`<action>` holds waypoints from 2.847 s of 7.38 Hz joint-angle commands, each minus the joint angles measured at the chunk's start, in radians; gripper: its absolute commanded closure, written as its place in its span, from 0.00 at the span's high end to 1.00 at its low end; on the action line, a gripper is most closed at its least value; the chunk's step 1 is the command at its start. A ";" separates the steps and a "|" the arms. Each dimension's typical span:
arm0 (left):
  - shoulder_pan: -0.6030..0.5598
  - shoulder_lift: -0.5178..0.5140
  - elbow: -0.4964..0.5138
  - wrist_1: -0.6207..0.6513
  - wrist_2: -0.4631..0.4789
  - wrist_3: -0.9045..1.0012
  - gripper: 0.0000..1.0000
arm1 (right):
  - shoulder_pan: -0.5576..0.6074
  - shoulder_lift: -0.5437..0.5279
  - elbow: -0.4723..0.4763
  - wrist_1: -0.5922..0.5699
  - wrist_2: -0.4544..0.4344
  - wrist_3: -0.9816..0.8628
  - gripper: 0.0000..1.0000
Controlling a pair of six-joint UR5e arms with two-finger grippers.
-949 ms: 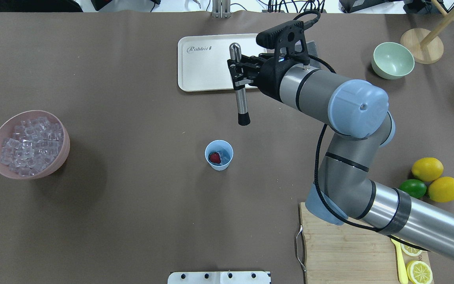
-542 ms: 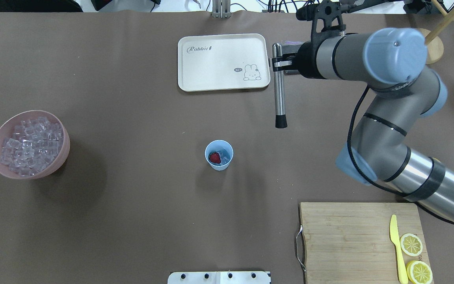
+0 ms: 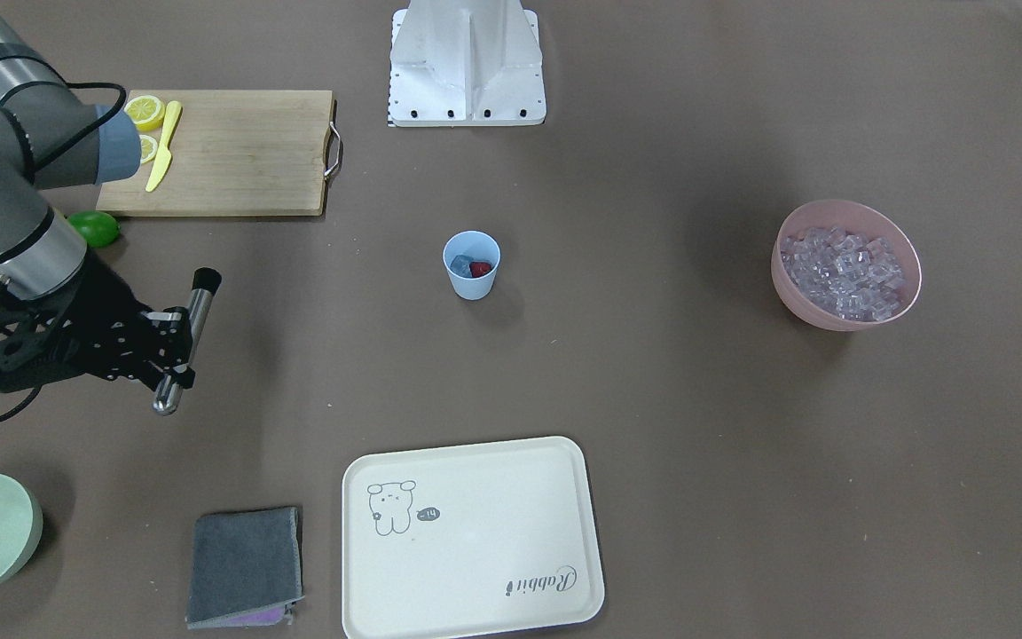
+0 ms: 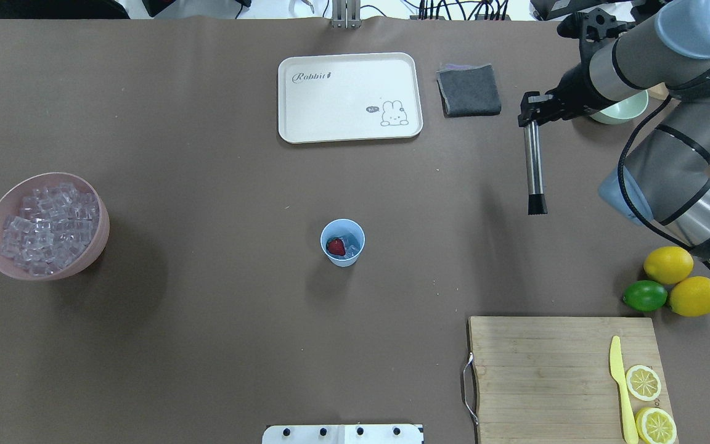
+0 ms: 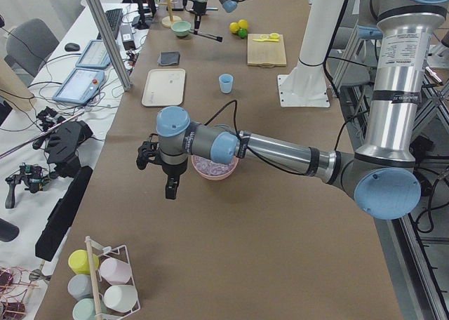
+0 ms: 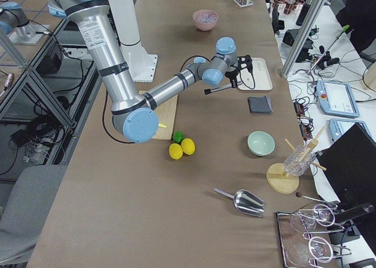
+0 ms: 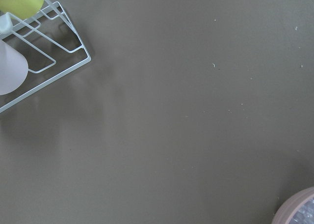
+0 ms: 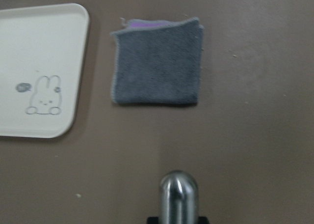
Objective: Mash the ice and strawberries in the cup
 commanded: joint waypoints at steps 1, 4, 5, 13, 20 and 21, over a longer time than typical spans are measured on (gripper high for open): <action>0.000 0.010 -0.010 -0.001 -0.001 0.000 0.97 | 0.025 -0.009 -0.172 0.000 0.064 -0.065 0.00; 0.000 0.007 -0.013 -0.001 -0.001 0.000 0.97 | 0.007 -0.078 -0.209 -0.005 0.110 -0.111 0.00; 0.000 0.003 -0.015 -0.001 -0.001 -0.009 0.97 | -0.003 -0.080 -0.209 -0.006 0.112 -0.112 0.00; 0.000 0.006 -0.052 -0.001 0.000 -0.063 0.97 | 0.023 -0.074 -0.203 -0.006 0.122 -0.157 1.00; 0.000 -0.045 0.086 0.000 -0.003 0.075 0.97 | 0.295 -0.071 -0.103 -0.277 0.211 -0.466 1.00; -0.008 -0.056 0.124 0.002 -0.004 0.112 0.97 | 0.339 -0.075 -0.103 -0.320 0.211 -0.540 1.00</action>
